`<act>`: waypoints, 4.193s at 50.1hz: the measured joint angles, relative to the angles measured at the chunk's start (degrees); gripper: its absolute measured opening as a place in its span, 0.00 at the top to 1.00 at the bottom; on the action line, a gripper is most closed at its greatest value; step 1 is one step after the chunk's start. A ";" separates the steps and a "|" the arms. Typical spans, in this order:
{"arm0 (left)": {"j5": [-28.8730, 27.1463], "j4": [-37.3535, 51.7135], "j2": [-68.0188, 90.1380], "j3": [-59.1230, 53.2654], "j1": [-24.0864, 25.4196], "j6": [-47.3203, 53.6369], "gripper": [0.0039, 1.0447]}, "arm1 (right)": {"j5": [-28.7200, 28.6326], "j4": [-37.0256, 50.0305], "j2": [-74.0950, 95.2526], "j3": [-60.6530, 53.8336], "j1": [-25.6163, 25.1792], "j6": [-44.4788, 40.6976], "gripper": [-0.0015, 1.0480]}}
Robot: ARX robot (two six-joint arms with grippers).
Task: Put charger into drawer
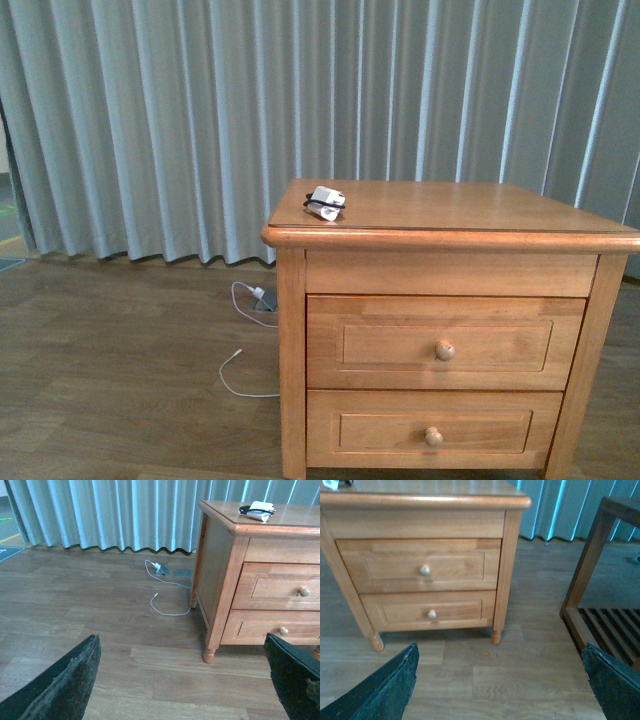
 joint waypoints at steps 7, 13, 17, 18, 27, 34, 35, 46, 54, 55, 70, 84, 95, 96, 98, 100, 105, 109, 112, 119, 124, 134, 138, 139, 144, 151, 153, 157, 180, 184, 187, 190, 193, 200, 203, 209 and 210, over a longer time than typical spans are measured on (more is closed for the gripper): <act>0.00 0.00 0.00 0.00 0.00 0.00 0.05 | -2.82 5.46 10.56 2.56 -0.35 0.33 0.08; 0.00 0.00 0.00 0.00 0.00 0.00 0.05 | -4.11 12.52 22.12 5.60 -0.83 1.73 0.08; -0.02 0.00 0.00 0.00 0.00 0.02 0.05 | -4.15 18.36 31.30 7.58 -0.52 1.90 0.08; 0.00 0.00 0.00 0.00 0.00 0.00 0.05 | -4.28 20.22 33.57 8.07 -0.39 1.90 0.08; -0.02 0.00 0.00 0.00 0.00 0.00 0.05 | -4.50 30.01 51.23 13.90 1.36 1.99 0.08; 0.00 0.00 0.00 0.00 0.00 0.00 0.05 | -3.78 35.30 62.93 19.54 3.19 1.90 0.08; 0.00 0.00 0.00 0.00 0.00 0.00 0.05 | -3.54 36.00 64.48 20.33 3.54 1.75 0.08; 0.00 0.00 0.00 0.00 0.00 0.00 0.05 | -2.89 43.04 80.70 29.38 6.56 -1.40 0.08; -0.02 0.00 0.00 0.00 0.00 0.00 0.05 | -2.32 46.51 91.25 35.85 7.52 -2.14 0.08; 0.00 0.00 0.00 0.00 0.00 0.00 0.05 | -2.14 46.82 92.74 36.81 7.61 -2.14 0.08; 0.00 0.00 0.00 0.00 0.00 0.00 0.05 | -0.28 46.95 109.61 51.65 8.70 1.03 0.08; 0.00 0.00 0.00 0.00 0.00 0.00 0.05 | -0.04 45.44 119.95 64.30 9.73 3.43 0.08; 0.00 0.00 0.00 0.00 0.00 0.00 0.05 | -0.07 45.16 126.46 71.69 9.77 3.82 0.08; 0.00 0.00 0.00 0.00 0.00 0.00 0.05 | -0.09 45.16 127.05 72.37 9.75 3.82 0.08; 0.00 0.00 0.00 0.00 0.00 0.00 0.05 | -0.17 45.03 127.99 73.37 9.68 3.82 0.08; 0.00 0.00 0.00 0.00 0.00 0.00 0.05 | -0.22 44.87 128.82 74.31 9.60 3.82 0.08; 0.00 0.00 0.00 0.00 0.00 0.00 0.05 | -0.22 44.52 131.32 76.85 9.29 4.04 0.08; 0.00 0.00 0.00 0.00 0.00 0.00 0.05 | -0.17 44.37 133.28 78.75 9.05 4.09 0.08; 0.00 0.00 0.00 0.00 0.00 0.00 0.05 | -0.09 44.37 134.14 79.67 8.96 4.17 0.08; 0.00 0.00 0.00 0.00 0.00 0.00 0.05 | 0.04 44.37 136.39 82.20 8.63 4.31 0.08; 0.00 0.00 0.00 0.00 0.00 0.00 0.05 | 0.31 44.04 137.44 84.13 8.48 4.68 0.08; 0.00 0.00 0.00 0.00 0.00 0.00 0.05 | 0.37 43.12 138.57 87.25 8.44 5.03 0.08; 0.00 0.00 0.00 0.00 0.00 0.00 0.05 | 0.26 42.97 138.84 87.52 8.46 4.94 0.08; 0.00 0.00 0.00 0.00 0.00 0.00 0.05 | 0.28 42.95 138.88 87.56 8.46 4.94 0.08; 0.00 0.00 0.00 0.00 0.00 0.00 0.05 | 0.39 42.82 139.40 87.89 8.46 4.94 0.08; 0.00 0.00 0.00 0.00 0.00 0.00 0.05 | 0.44 42.80 139.99 88.08 8.48 4.92 0.08; 0.00 0.00 0.00 0.00 0.00 0.00 0.05 | 0.46 42.80 140.06 88.11 8.48 4.94 0.08; 0.00 0.00 0.00 0.00 0.00 0.00 0.05 | 0.68 42.91 140.06 88.11 8.48 4.90 0.08; 0.00 0.00 0.00 0.00 0.00 0.00 0.05 | 1.09 42.95 140.37 88.21 8.35 4.70 0.08; 0.00 0.00 0.00 0.00 0.00 0.00 0.05 | 1.07 42.95 140.37 88.21 8.33 4.63 0.08; 0.00 0.00 0.00 0.00 0.00 0.00 0.05 | 1.07 42.95 140.39 88.21 8.33 4.59 0.08; 0.00 0.00 0.00 0.00 0.00 0.00 0.05 | 1.07 42.97 140.39 88.21 8.33 4.44 0.08; 0.00 0.00 0.00 0.00 0.00 0.00 0.05 | 1.07 43.08 140.39 88.21 8.33 4.37 0.08; 0.00 0.00 0.00 0.00 0.00 0.00 0.05 | 1.09 43.19 140.50 88.21 8.33 4.28 0.08; 0.00 0.00 0.00 0.00 0.00 0.00 0.05 | 1.18 43.19 140.58 88.21 8.33 4.28 0.08; 0.00 0.00 0.00 0.00 0.00 0.00 0.05 | 1.29 43.21 140.61 88.21 8.24 4.26 0.08; 0.00 0.00 0.00 0.00 0.00 0.00 0.05 | 1.27 43.21 140.61 88.21 8.22 4.24 0.08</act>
